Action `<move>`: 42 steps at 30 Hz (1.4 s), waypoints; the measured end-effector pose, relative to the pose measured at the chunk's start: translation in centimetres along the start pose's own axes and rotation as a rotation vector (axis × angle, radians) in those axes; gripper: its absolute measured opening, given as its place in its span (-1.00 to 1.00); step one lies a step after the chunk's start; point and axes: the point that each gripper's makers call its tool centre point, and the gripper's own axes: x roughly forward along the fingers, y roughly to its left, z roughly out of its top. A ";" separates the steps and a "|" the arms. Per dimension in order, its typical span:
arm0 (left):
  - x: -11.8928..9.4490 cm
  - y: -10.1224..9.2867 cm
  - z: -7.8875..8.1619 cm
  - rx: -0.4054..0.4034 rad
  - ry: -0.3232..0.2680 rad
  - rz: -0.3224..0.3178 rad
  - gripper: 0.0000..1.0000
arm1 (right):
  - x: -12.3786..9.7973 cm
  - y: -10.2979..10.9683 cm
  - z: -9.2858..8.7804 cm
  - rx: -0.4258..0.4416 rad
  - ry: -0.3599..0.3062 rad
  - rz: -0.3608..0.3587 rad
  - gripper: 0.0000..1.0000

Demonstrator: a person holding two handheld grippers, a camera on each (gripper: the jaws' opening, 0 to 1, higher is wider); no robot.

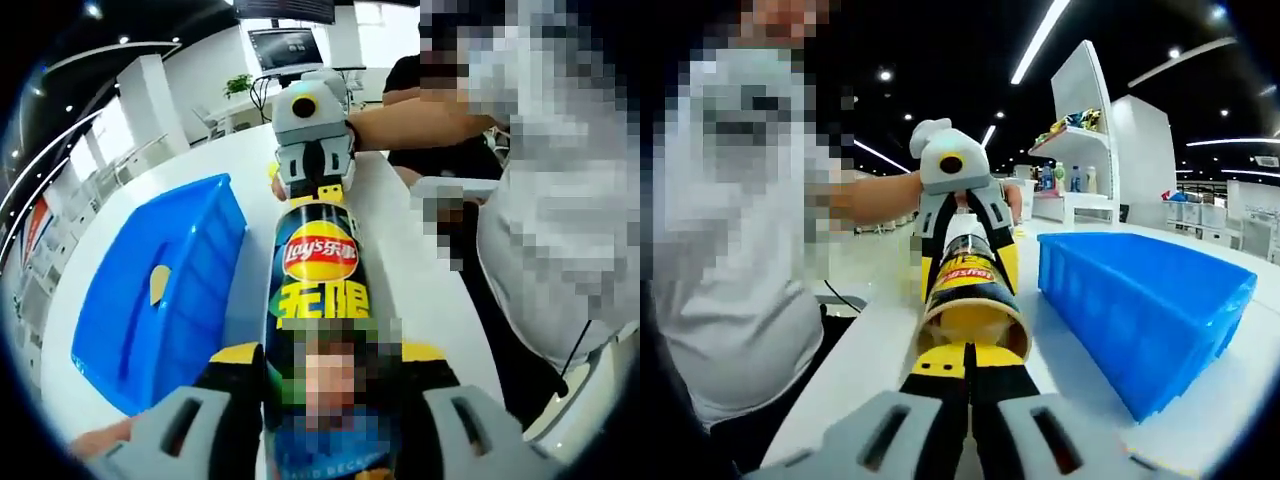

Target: Open the lid of the chip container on the table, take out the chips, place them into the box in front of the container, and close the lid

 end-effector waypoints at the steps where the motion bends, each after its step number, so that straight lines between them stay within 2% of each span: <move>1: 0.0 0.0 0.0 0.003 0.002 0.001 0.02 | -0.1 -0.1 -0.1 0.005 0.001 -0.001 -0.98; 11: -0.1 0.2 -0.1 -0.013 -0.005 -0.007 0.03 | -0.4 0.0 -0.6 0.023 0.024 -0.012 -0.98; 14: -0.1 0.2 -0.1 -0.019 -0.011 -0.009 0.03 | -1.0 0.1 -1.0 0.107 0.045 -0.027 -0.89; 16: -0.1 0.2 -0.1 -0.021 -0.005 -0.013 0.03 | -1.4 0.1 -1.1 0.105 0.042 -0.037 -0.76; 22: -0.1 0.2 -0.3 -0.014 0.014 -0.017 0.04 | -3.8 0.1 -0.9 0.140 -0.007 -0.111 -0.70; 30: -0.1 0.2 -0.2 0.028 0.083 -0.004 0.02 | -5.8 0.9 -0.9 0.150 -0.024 -0.161 -0.70; 35: -0.4 1.1 0.7 0.021 0.089 0.000 0.05 | -5.8 1.3 -1.3 0.159 -0.011 -0.158 -0.68; 37: -0.5 1.4 0.8 0.039 0.112 0.009 0.05 | -5.7 1.3 -1.2 0.155 -0.012 -0.157 -0.68; 42: -0.3 0.7 1.5 0.056 0.174 -0.009 0.05 | -5.8 1.3 -1.2 0.157 -0.019 -0.162 -0.68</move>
